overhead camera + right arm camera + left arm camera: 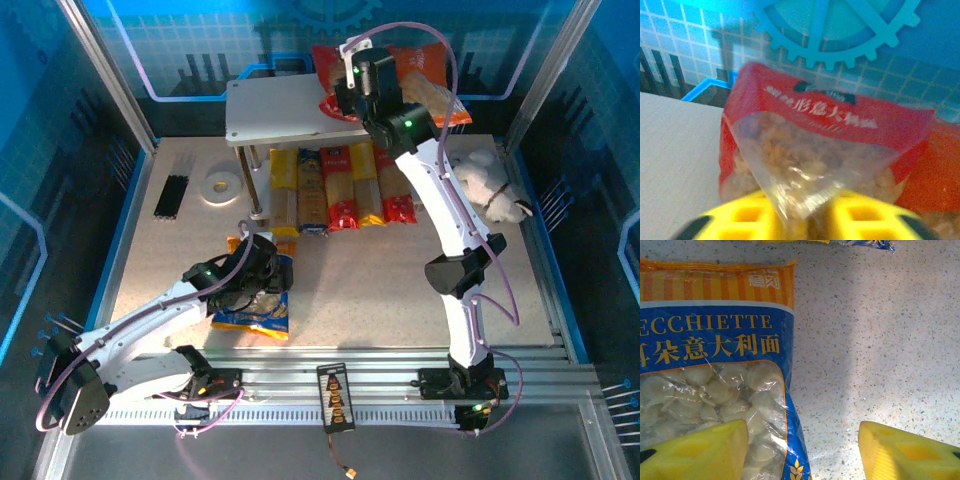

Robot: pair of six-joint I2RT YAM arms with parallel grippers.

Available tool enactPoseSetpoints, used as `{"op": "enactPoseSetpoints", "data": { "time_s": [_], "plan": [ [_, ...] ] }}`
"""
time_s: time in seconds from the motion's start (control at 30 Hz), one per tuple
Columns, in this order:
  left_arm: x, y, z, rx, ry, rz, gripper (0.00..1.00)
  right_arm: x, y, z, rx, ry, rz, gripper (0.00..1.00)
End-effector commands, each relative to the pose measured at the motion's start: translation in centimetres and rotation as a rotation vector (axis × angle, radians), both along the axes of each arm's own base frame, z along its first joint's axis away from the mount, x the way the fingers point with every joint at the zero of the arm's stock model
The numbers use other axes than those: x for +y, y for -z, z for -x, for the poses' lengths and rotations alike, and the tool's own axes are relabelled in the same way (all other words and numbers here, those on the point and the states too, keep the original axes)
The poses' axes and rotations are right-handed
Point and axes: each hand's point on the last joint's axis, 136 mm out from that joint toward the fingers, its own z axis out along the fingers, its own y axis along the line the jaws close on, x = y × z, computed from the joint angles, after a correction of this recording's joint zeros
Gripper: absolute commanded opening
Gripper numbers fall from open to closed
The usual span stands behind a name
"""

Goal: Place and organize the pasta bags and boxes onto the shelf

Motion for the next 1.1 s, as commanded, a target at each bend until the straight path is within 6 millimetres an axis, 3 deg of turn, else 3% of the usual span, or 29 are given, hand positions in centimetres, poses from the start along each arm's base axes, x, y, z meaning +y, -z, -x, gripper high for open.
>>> {"op": "enactPoseSetpoints", "data": {
  "time_s": [0.0,0.23,0.4,0.53,0.67,0.73,1.07],
  "plan": [
    [0.1,-0.6,-0.2,-0.019,0.006,-0.01,0.62,-0.3,-1.1,0.7,-0.007,-0.01,-0.031,0.55],
    [0.0,-0.5,-0.2,-0.016,0.008,-0.009,0.62,-0.8,-3.4,2.6,-0.036,-0.036,-0.065,0.73],
    [0.0,-0.7,-0.2,-0.019,0.008,-0.006,0.62,-1.5,-6.6,4.6,-0.111,-0.057,-0.134,0.72],
    [0.0,-0.8,-0.1,-0.021,0.008,-0.003,0.61,-2.3,-8.3,5.5,-0.164,-0.051,-0.16,0.6],
    [0.1,-1.0,0.0,-0.023,0.008,0.0,0.61,-2.5,-7.9,5.0,-0.143,-0.035,-0.128,0.26],
    [0.2,-1.0,0.1,-0.022,0.006,0.001,0.61,-2.3,-6.8,4.3,-0.114,-0.026,-0.11,0.16],
    [0.7,-1.0,0.4,-0.025,-0.004,-0.004,0.61,-2.2,-2.0,1.5,-0.021,0.039,-0.004,0.07]
  ]
}}
